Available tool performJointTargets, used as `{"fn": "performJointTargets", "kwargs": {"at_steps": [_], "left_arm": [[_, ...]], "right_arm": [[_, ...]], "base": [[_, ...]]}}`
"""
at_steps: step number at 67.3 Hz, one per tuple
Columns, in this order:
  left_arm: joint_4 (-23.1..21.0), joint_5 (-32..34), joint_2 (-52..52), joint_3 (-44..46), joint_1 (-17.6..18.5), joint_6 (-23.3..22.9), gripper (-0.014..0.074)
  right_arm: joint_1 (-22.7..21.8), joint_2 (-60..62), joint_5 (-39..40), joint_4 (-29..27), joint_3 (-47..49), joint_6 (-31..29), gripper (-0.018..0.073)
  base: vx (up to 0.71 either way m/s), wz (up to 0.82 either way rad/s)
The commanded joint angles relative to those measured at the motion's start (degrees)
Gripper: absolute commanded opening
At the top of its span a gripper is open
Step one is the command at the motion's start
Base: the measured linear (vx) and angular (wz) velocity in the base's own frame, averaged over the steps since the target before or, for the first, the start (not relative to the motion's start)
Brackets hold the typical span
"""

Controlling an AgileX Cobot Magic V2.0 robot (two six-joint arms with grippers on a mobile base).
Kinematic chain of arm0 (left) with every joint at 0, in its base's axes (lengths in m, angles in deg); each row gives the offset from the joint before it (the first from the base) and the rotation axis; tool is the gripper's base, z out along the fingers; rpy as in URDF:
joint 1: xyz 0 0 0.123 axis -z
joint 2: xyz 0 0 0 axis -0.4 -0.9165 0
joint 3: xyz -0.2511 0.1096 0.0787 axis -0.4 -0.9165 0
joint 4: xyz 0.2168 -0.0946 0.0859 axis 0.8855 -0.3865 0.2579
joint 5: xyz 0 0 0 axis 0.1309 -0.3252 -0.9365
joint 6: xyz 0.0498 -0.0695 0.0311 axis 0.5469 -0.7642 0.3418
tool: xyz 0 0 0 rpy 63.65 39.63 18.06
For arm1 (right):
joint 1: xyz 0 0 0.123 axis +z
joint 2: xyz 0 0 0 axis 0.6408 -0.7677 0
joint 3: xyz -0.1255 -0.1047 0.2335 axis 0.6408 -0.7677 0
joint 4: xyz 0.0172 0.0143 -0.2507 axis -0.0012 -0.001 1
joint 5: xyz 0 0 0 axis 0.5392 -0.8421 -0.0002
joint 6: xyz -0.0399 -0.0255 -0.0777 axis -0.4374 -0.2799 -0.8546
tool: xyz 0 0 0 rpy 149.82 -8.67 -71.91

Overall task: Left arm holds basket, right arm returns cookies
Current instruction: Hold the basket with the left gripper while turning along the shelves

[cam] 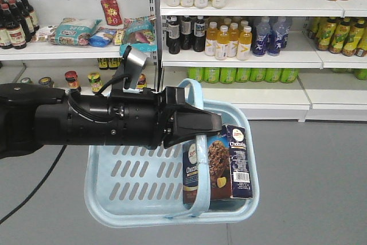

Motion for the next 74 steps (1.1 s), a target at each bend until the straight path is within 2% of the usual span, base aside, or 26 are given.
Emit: {"fn": "performJointTargets", "kwargs": {"at_steps": [1, 42, 53, 74], "left_arm": [[-6.84, -2.35, 2.52, 2.15, 0.19, 0.88, -0.0006], [-6.83, -2.24, 2.52, 2.15, 0.19, 0.88, -0.0006], [-6.83, -2.19, 2.52, 2.15, 0.19, 0.88, -0.0006], [-6.83, -2.06, 2.52, 2.15, 0.19, 0.88, -0.0006]], "right_arm": [[0.03, 0.35, 4.12, 0.13, -0.17, -0.32, -0.0004], [0.08, 0.35, 4.18, 0.13, -0.17, -0.32, -0.0004], [0.08, 0.35, 4.18, 0.13, -0.17, -0.32, -0.0004], [0.08, 0.35, 4.18, 0.13, -0.17, -0.32, -0.0004]], "base": [[0.50, -0.01], [0.48, 0.01], [0.38, -0.62], [0.31, -0.97]]}}
